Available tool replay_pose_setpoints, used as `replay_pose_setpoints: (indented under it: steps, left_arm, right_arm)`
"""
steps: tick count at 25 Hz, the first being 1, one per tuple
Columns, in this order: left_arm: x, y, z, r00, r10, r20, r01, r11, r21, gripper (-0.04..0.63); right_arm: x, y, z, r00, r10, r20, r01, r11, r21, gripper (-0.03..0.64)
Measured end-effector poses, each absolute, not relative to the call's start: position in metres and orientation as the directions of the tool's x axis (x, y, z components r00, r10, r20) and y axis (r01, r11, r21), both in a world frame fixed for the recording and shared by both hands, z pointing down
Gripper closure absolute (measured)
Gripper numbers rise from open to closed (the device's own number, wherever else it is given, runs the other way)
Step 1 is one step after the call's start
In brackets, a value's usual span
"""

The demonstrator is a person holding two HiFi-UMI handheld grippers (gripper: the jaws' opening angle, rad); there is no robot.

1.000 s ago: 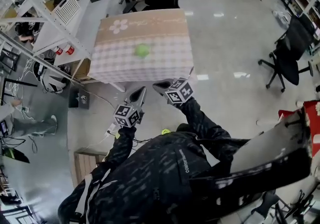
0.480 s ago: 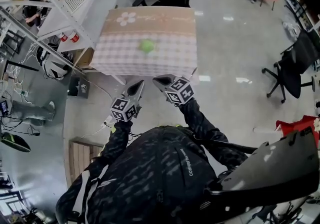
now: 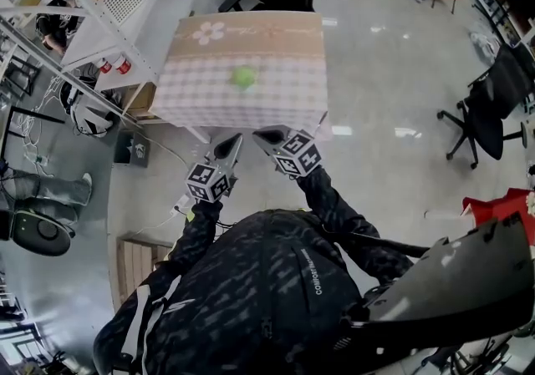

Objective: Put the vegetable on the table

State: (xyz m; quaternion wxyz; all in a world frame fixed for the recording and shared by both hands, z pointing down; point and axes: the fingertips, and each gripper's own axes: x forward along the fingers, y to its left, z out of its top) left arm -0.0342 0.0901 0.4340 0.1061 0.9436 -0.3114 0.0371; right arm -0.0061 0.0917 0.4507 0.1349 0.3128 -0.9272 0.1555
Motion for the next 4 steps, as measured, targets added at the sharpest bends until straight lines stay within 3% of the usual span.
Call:
replay_pose_setpoints:
  steps: [4]
  left_arm:
    - [-0.0319,0.0937,0.4335,0.804,-0.580,0.130,-0.595,-0.784,0.176,0.600]
  right_arm:
    - [-0.0053,0.0970,0.4512,-0.767,-0.540,0.346,-0.623,0.756,-0.201,0.612]
